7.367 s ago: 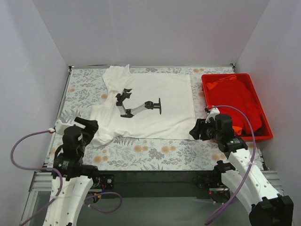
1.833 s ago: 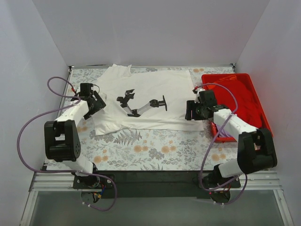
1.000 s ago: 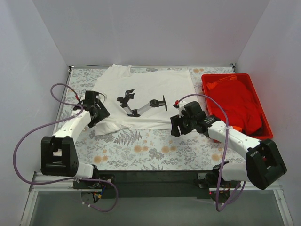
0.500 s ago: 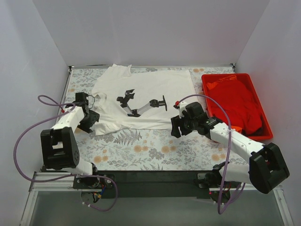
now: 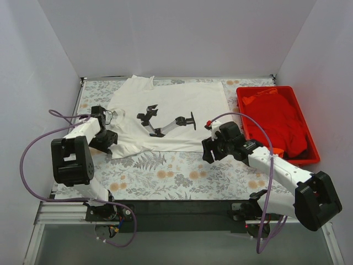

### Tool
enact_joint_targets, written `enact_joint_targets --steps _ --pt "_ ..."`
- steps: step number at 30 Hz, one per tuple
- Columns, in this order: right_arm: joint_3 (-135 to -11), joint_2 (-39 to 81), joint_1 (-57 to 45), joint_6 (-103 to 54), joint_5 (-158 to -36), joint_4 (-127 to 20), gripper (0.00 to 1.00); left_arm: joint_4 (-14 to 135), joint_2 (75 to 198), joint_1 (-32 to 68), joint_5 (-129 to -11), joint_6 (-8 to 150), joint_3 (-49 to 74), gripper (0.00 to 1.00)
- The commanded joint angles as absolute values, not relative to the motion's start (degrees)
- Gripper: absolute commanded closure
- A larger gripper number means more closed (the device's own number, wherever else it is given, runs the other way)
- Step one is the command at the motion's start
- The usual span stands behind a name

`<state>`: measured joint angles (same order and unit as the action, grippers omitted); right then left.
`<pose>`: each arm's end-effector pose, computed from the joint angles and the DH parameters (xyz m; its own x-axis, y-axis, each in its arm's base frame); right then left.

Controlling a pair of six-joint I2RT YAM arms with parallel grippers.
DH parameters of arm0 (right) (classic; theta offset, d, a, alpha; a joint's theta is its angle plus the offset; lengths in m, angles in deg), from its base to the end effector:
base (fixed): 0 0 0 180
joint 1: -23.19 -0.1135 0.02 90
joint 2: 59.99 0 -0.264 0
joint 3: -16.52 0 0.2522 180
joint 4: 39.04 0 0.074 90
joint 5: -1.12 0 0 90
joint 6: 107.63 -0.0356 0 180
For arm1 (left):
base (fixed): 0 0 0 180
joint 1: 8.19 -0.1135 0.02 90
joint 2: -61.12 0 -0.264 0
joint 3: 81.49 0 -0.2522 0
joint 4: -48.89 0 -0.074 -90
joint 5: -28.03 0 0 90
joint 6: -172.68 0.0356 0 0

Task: Fold and stack the t-shirts
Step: Flatten the tshirt out

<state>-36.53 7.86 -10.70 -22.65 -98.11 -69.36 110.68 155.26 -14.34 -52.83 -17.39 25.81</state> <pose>0.1971 0.1393 0.2163 -0.6423 -0.3274 -0.6930 -0.5904 0.7879 0.1750 0.2844 0.0363 0.1762 0.2951 -0.9459 -0.1347 -0.9504 -0.2760 -0.1436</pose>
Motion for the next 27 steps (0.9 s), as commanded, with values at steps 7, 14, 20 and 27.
enact_joint_targets --steps 7,14,20,27 --pt "-35.6 6.3 -11.1 -21.1 -96.6 -67.7 0.3 113.4 158.1 -13.4 -52.9 -19.2 20.9 0.52" --pt "-35.1 5.7 -11.1 -20.8 -95.6 -67.4 0.29 114.0 159.6 -12.3 -52.8 -20.0 20.4 0.57" --pt "-34.8 5.4 -11.0 -20.9 -95.7 -67.0 0.29 114.0 160.1 -11.5 -52.6 -20.6 20.4 0.64" --pt "-34.5 5.0 -11.1 -20.8 -94.8 -67.0 0.29 115.2 158.8 -11.4 -50.9 -20.8 19.5 0.85"
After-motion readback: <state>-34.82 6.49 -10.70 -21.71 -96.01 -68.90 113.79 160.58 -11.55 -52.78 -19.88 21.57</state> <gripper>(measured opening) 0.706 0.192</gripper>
